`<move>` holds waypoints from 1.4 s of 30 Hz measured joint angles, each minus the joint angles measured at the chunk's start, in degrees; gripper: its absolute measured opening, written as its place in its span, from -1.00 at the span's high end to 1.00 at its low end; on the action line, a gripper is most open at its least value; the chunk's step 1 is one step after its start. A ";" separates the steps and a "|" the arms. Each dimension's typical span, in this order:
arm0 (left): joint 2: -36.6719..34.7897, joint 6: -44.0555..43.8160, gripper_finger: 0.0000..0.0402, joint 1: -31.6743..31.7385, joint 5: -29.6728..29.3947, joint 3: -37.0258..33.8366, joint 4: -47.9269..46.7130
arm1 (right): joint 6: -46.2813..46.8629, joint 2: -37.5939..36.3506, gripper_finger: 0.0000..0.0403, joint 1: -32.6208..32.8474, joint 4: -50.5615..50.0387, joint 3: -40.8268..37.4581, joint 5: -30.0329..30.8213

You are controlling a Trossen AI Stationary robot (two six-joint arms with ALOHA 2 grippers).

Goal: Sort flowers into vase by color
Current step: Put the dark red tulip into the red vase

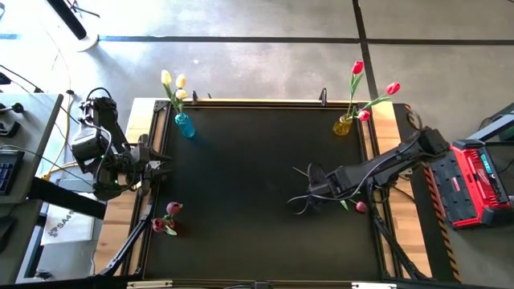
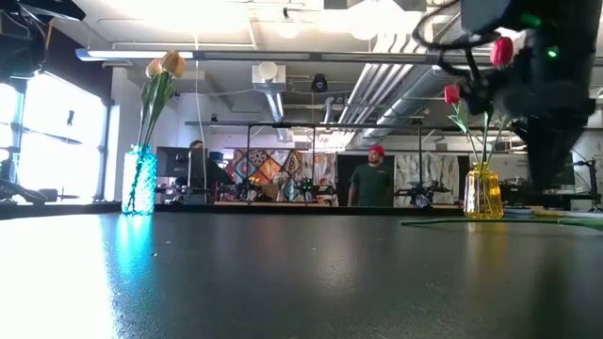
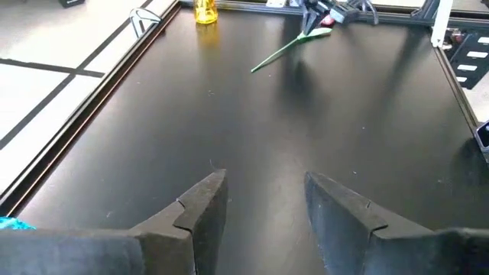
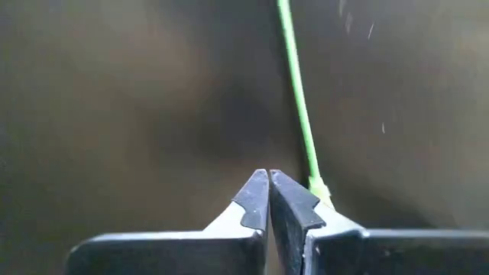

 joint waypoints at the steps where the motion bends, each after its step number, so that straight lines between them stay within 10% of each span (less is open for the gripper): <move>1: 0.00 0.00 0.20 0.00 0.00 0.00 -0.02 | 2.26 -0.69 0.99 0.29 1.05 0.00 1.82; 21: 0.00 0.00 0.20 -0.02 0.44 0.00 0.00 | 0.43 -5.34 0.19 0.91 4.88 -10.42 1.28; 42: 0.00 0.09 0.20 -0.02 -0.26 0.00 -0.01 | -1.58 -5.45 0.91 0.86 12.50 -12.38 -2.80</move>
